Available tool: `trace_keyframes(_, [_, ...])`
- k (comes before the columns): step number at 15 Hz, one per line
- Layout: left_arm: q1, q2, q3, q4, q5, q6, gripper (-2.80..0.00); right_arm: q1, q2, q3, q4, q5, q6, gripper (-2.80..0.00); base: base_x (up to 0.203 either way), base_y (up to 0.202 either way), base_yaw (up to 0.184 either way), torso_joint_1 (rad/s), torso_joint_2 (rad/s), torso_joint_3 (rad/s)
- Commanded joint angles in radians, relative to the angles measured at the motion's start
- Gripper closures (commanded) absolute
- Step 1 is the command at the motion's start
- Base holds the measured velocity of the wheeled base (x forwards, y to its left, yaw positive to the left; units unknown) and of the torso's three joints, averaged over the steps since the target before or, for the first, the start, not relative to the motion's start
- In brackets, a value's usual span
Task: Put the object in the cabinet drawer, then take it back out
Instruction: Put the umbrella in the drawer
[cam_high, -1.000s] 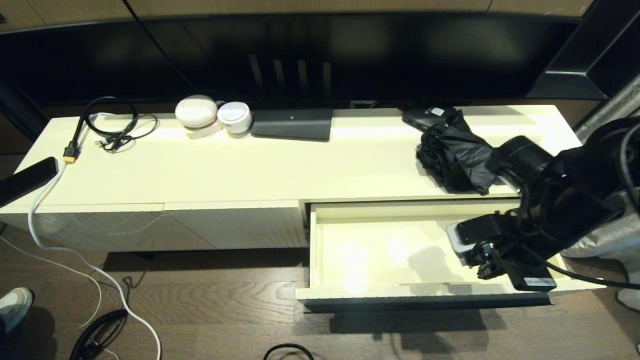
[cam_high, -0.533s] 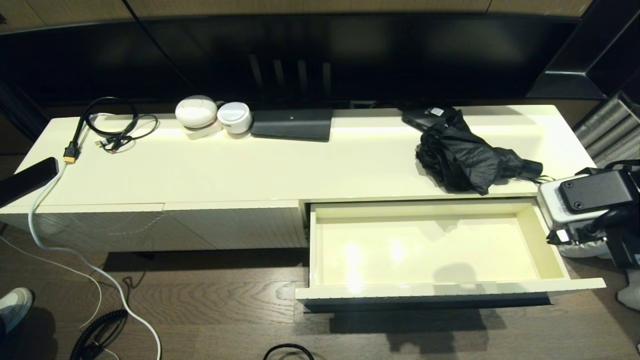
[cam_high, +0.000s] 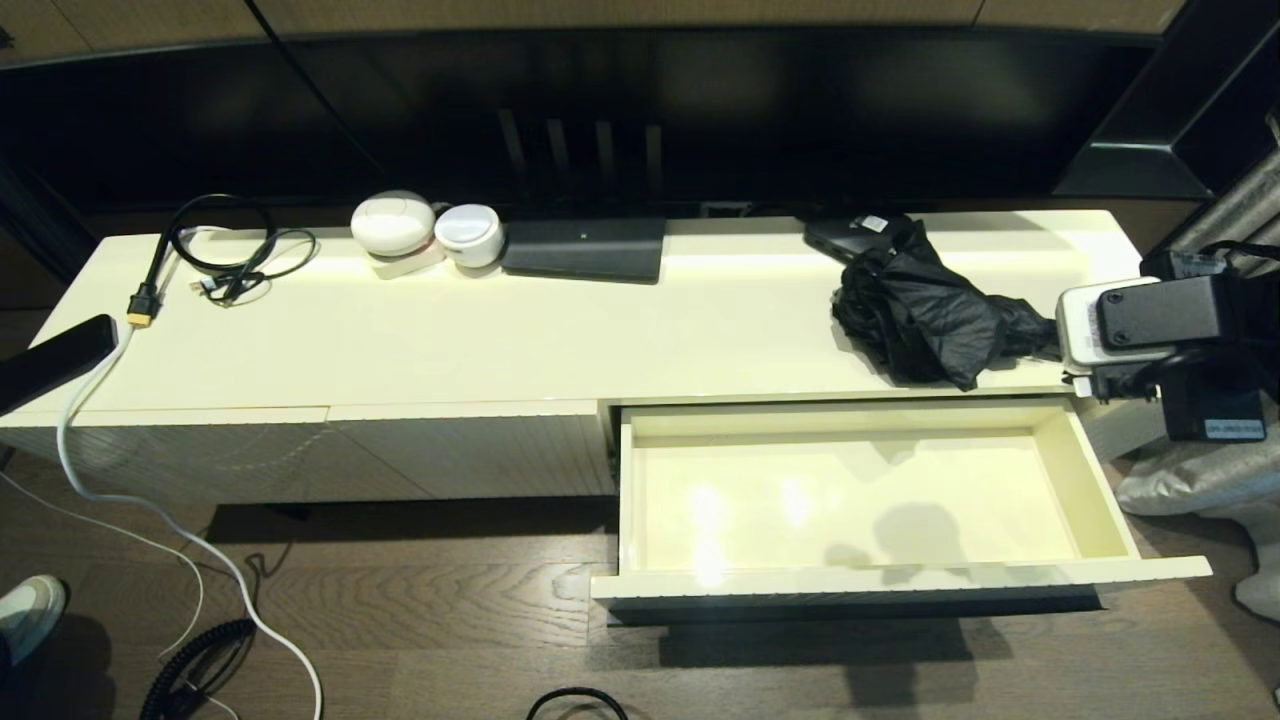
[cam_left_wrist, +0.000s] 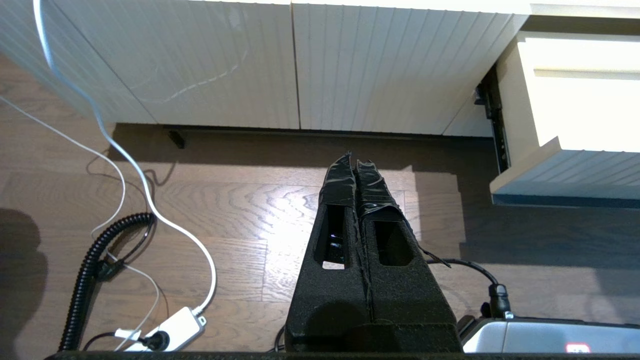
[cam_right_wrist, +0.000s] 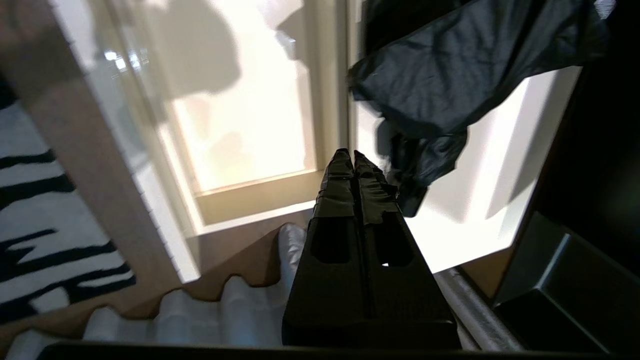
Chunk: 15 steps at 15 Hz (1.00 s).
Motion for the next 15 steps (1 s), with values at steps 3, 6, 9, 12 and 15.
trace_keyframes(3, [0.000, 0.000, 0.000, 0.000, 0.000, -0.001, 0.00, -0.028, 0.029, 0.069, -0.113, 0.017, -0.129, -2.80, 0.000, 0.000, 0.000, 0.000, 0.00, 0.000])
trace_keyframes(6, [0.000, 0.000, 0.000, 0.000, 0.000, -0.001, 0.00, -0.048, 0.059, 0.100, -0.116, 0.054, -0.230, -2.80, 0.000, 0.000, 0.000, 0.000, 0.00, 0.000])
trace_keyframes(9, [0.000, 0.000, 0.000, 0.000, 0.000, -0.001, 0.00, -0.079, 0.084, 0.100, -0.119, 0.091, -0.255, -2.80, 0.000, 0.000, 0.000, 0.000, 0.00, 0.000])
trace_keyframes(12, [0.000, 0.000, 0.000, 0.000, 0.000, -0.001, 0.00, -0.099, 0.152, 0.069, -0.166, 0.175, -0.267, -2.80, 0.000, 0.000, 0.000, 0.000, 0.00, 0.000])
trace_keyframes(15, [0.000, 0.000, 0.000, 0.000, 0.000, -0.001, 0.00, -0.117, 0.216, 0.026, -0.235, 0.186, -0.273, -2.80, 0.000, 0.000, 0.000, 0.000, 0.00, 0.000])
